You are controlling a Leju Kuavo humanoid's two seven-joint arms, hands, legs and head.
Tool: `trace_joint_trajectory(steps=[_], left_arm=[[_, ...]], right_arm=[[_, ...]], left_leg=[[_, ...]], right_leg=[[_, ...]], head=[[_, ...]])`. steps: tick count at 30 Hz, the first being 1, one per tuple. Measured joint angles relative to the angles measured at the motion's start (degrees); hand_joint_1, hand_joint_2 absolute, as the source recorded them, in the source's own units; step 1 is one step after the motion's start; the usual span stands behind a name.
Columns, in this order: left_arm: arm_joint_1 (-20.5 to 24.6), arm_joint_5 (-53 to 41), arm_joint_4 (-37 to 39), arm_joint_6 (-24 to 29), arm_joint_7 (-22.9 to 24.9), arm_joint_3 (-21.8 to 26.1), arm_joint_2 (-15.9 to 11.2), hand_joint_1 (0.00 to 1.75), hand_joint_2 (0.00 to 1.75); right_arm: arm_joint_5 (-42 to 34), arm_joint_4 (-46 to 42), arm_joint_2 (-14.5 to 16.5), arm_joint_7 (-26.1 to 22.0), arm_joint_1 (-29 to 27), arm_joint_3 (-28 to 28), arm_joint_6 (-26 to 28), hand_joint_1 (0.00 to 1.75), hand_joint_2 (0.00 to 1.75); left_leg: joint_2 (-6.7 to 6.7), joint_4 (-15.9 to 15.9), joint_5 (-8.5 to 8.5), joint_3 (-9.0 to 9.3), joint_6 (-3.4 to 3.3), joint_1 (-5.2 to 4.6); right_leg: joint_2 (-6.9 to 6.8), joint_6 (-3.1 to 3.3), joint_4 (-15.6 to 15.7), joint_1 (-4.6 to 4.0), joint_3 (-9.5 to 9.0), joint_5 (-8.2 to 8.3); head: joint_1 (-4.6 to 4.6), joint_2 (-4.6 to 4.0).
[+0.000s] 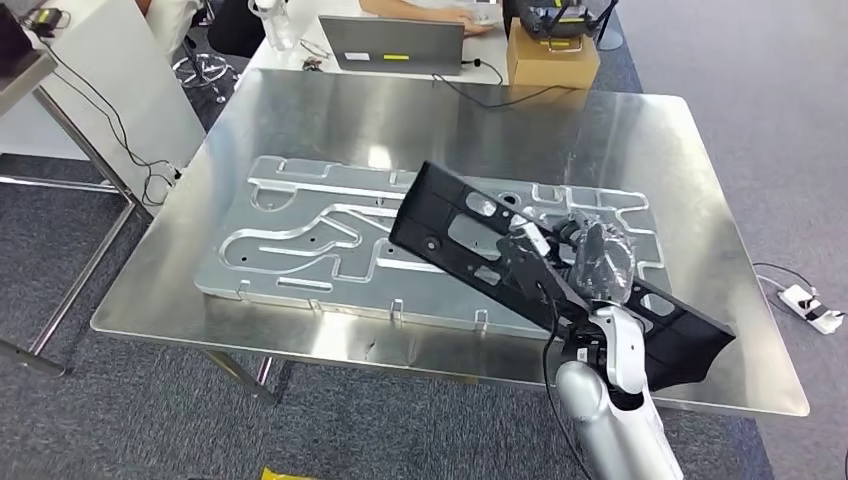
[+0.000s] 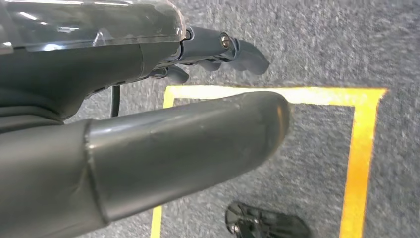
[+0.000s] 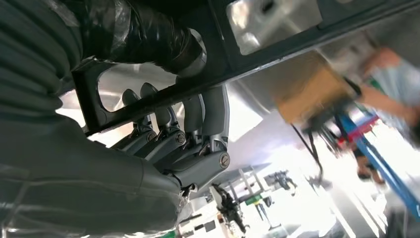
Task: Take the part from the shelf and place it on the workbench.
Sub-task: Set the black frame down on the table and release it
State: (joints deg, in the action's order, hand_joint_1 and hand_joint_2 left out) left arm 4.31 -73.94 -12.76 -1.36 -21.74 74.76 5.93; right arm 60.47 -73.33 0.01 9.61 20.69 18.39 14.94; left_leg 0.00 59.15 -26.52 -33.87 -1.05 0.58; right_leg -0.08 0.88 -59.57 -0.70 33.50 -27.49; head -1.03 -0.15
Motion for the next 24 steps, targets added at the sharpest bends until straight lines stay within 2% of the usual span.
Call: trace_joint_trajectory(steps=[2, 3, 6, 7, 8, 9, 10, 12, 13, 15, 17, 18, 19, 21, 22, 23, 24], left_arm=[[-0.01, -0.22, 0.00, -0.01, 0.04, -0.34, -0.08, 0.00, 0.00], [0.02, -0.27, 0.00, -0.01, 0.04, -0.44, -0.08, 0.00, 0.00], [0.02, -0.36, 0.00, -0.02, 0.09, -0.55, -0.10, 0.00, 0.00], [0.01, -0.42, 0.00, -0.01, 0.11, -0.56, -0.10, 0.00, 0.00], [0.00, -0.50, 0.00, -0.01, 0.13, -0.57, -0.10, 0.00, 0.00], [0.00, -0.58, 0.00, 0.00, 0.13, -0.57, -0.10, 0.00, 0.00], [0.01, -0.64, 0.00, 0.00, 0.13, -0.58, -0.10, 0.00, 0.00], [0.05, -0.72, 0.00, -0.01, 0.12, -0.59, -0.11, 0.00, 0.00], [0.05, -0.76, 0.00, -0.02, 0.11, -0.60, -0.14, 0.00, 0.00], [0.03, -0.85, 0.01, -0.02, 0.10, -0.60, -0.17, 0.00, 0.00], [0.02, -0.97, 0.02, 0.01, 0.10, -0.60, -0.18, 0.00, 0.00], [0.03, -1.02, 0.02, 0.06, 0.09, -0.61, -0.18, 0.00, 0.00], [0.03, -1.02, 0.02, 0.13, 0.09, -0.61, -0.20, 0.00, 0.00], [-0.05, -0.92, 0.02, 0.27, 0.09, -0.60, -0.30, 0.00, 0.00], [-0.12, -0.85, 0.02, 0.31, 0.09, -0.60, -0.34, 0.00, 0.00], [-0.18, -0.80, 0.02, 0.32, 0.10, -0.60, -0.36, 0.00, 0.00], [-0.21, -0.75, 0.02, 0.32, 0.10, -0.60, -0.37, 0.00, 0.00]], right_arm=[[0.52, 3.58, -0.18, 0.82, 1.82, 0.34, -0.61, 1.75, 1.75], [0.60, 4.97, -0.30, 0.98, 2.53, 0.36, -0.66, 1.75, 1.75], [1.14, 8.34, -0.63, 1.36, 4.02, 0.36, -0.96, 1.75, 1.75], [1.51, 9.27, -0.75, 1.65, 4.42, 0.36, -1.25, 1.75, 1.75], [1.90, 10.11, -0.93, 1.95, 4.88, 0.36, -1.64, 1.75, 1.75], [2.20, 10.94, -1.11, 2.20, 5.44, 0.36, -2.05, 1.75, 1.75], [2.44, 11.78, -1.33, 2.34, 6.11, 0.36, -2.44, 1.75, 1.75], [2.73, 13.66, -1.81, 2.42, 7.78, 0.36, -3.22, 1.75, 1.75], [2.94, 14.55, -2.02, 2.43, 8.59, 0.33, -3.53, 1.75, 1.75], [3.55, 16.03, -2.39, 2.45, 9.96, 0.24, -4.11, 1.75, 1.75], [4.43, 17.10, -2.61, 2.45, 11.06, 0.17, -4.59, 1.75, 1.75], [4.93, 17.60, -2.69, 2.44, 11.60, 0.15, -4.80, 1.75, 1.75], [5.39, 18.11, -2.77, 2.43, 12.06, 0.12, -4.99, 1.75, 1.75], [6.25, 19.12, -3.03, 2.42, 12.69, 0.06, -5.33, 1.75, 1.75], [6.61, 19.54, -3.22, 2.43, 12.88, 0.03, -5.44, 1.75, 1.75], [7.00, 19.89, -3.44, 2.43, 13.04, 0.00, -5.52, 1.75, 1.75], [7.31, 20.18, -3.67, 2.43, 13.21, -0.05, -5.54, 1.75, 1.75]], left_leg=[[0.01, -0.71, 0.37, 0.27, -0.48, 0.36], [0.02, -1.02, 0.52, 0.42, -0.71, 0.56], [0.09, -1.09, 0.49, 0.54, -0.95, 0.62], [0.10, -1.06, 0.41, 0.61, -0.94, 0.63], [0.08, -1.02, 0.30, 0.73, -0.89, 0.66], [0.05, -0.97, 0.16, 0.92, -0.80, 0.69], [0.01, -0.91, -0.02, 1.15, -0.66, 0.72], [-0.07, -0.79, -0.30, 1.32, -0.16, 0.61], [-0.09, -0.77, -0.36, 1.31, 0.14, 0.56], [-0.11, -0.95, -0.32, 1.33, 0.86, 0.54], [-0.10, -0.37, -0.95, 1.18, 1.42, 0.68], [-0.11, 1.17, -1.99, 0.54, 1.58, 0.73], [-0.11, 4.09, -3.65, -0.77, 1.69, 0.79], [-0.11, 11.71, -7.04, -4.37, 1.90, 0.77], [-0.10, 14.46, -7.76, -5.75, 2.00, 0.77], [-0.09, 15.07, -7.28, -6.14, 2.04, 0.79], [-0.08, 13.49, -5.80, -5.50, 2.03, 0.81]], right_leg=[[0.04, -0.62, -0.89, 0.01, 0.27, -0.79], [0.07, -0.97, -2.70, 0.08, 1.08, -1.94], [0.11, -1.82, -12.66, 0.78, 6.21, -6.30], [0.10, -2.04, -14.62, 1.04, 7.41, -6.43], [0.08, -2.20, -14.42, 1.28, 7.59, -5.39], [0.06, -2.28, -12.04, 1.49, 6.66, -3.40], [0.04, -2.27, -8.16, 1.65, 4.97, -1.08], [0.07, -1.97, -1.76, 1.51, 2.03, 1.42], [0.11, -1.77, -0.28, 1.34, 1.42, 1.64], [0.22, -1.22, 0.20, 1.05, 1.34, 1.50], [0.18, -0.42, 0.82, 1.25, 1.00, 1.77], [0.13, -0.01, 1.17, 1.39, 0.79, 1.92], [0.07, 0.30, 1.40, 1.48, 0.62, 2.01], [0.03, 0.59, 1.42, 1.37, 0.57, 1.98], [0.04, 0.61, 1.37, 1.33, 0.56, 1.94], [0.06, 0.61, 1.28, 1.33, 0.53, 1.88], [0.08, 0.53, 1.14, 1.34, 0.50, 1.79]], head=[[-0.03, 0.00], [-0.04, 0.00], [-0.05, 0.00], [-0.05, 0.00], [-0.06, 0.00], [-0.06, 0.00], [-0.06, 0.00], [-0.04, 0.00], [-0.03, 0.00], [-0.01, 0.00], [0.01, 0.00], [0.01, 0.00], [0.03, 0.00], [0.04, 0.00], [0.04, 0.00], [0.03, 0.00], [0.03, 0.00]])
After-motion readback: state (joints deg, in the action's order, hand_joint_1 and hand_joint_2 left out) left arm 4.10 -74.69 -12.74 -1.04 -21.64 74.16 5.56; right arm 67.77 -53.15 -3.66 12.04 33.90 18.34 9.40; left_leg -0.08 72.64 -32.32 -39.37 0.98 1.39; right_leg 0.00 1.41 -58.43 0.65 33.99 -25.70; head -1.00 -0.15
